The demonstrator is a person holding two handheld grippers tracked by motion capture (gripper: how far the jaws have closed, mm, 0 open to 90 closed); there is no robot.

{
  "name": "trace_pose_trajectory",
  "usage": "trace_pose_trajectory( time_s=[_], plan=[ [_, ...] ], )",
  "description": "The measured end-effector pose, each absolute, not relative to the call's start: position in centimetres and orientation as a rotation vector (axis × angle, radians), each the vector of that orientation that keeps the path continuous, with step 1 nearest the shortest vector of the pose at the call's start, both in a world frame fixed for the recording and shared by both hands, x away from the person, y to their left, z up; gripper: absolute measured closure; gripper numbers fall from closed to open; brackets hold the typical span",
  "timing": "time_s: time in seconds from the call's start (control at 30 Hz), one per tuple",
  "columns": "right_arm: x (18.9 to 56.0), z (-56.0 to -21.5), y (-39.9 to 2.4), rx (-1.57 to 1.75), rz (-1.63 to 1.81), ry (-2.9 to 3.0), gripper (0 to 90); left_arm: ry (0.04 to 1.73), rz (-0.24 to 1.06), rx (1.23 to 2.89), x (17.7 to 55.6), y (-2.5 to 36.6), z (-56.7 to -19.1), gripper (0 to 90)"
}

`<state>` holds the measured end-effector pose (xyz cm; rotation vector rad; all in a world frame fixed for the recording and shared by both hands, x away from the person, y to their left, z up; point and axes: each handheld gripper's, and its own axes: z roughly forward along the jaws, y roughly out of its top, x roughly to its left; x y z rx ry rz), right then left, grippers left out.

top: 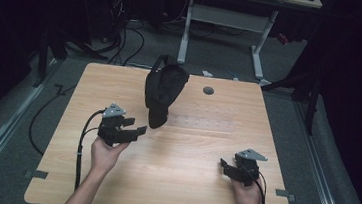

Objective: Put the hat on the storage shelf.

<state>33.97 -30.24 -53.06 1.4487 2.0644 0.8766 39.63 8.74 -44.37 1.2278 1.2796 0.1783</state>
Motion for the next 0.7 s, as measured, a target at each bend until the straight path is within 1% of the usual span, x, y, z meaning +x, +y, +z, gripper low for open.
trace_pose_trajectory(
  time_s=[0.7],
  plan=[
    [34.0, -53.1, -30.2, 1.447, 0.876, 2.065, 35.9, 1.342, 0.191, 1.253, 37.4, 10.1, -47.5, 38.0]
  ],
)
